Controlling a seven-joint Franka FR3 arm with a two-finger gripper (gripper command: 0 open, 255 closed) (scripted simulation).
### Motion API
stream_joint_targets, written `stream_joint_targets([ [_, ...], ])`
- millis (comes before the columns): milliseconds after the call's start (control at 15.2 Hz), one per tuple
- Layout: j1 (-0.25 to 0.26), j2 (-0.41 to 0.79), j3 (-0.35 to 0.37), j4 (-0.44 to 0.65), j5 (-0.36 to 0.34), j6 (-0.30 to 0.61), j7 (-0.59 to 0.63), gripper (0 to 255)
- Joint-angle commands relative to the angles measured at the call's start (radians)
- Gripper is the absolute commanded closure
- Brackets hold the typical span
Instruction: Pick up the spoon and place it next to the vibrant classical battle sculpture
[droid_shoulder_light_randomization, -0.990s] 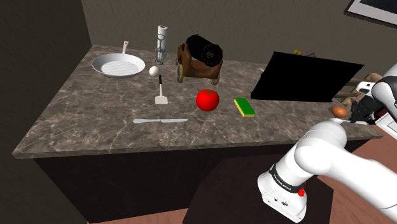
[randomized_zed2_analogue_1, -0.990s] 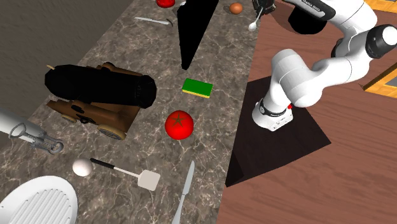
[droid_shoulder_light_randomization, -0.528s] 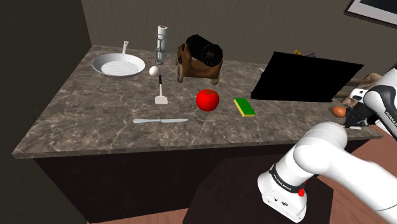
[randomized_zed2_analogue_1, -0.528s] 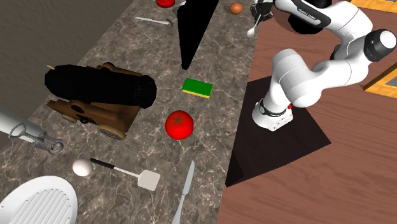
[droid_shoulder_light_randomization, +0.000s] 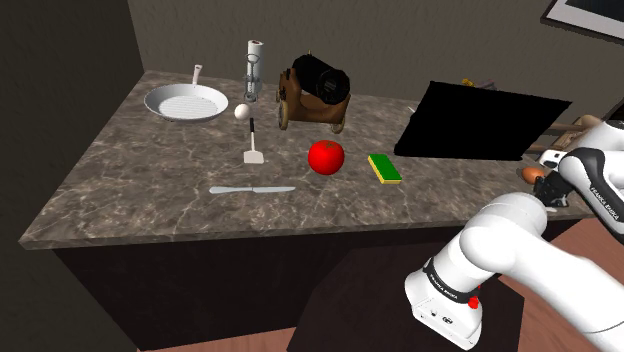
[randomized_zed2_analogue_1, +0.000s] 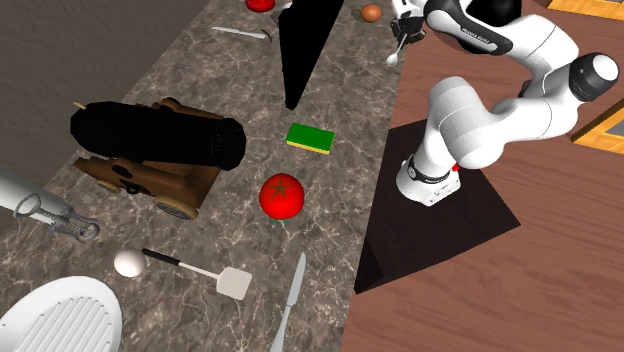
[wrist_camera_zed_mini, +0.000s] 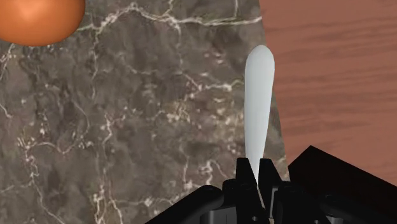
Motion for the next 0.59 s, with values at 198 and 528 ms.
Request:
stream_joint_targets([
  [198, -0.001, -0.002, -0.009, -0.002, -0.008, 0.004, 0.0, 255],
  [528, -0.001, -0.002, -0.009, -0.002, -0.008, 0.004, 0.0, 0],
])
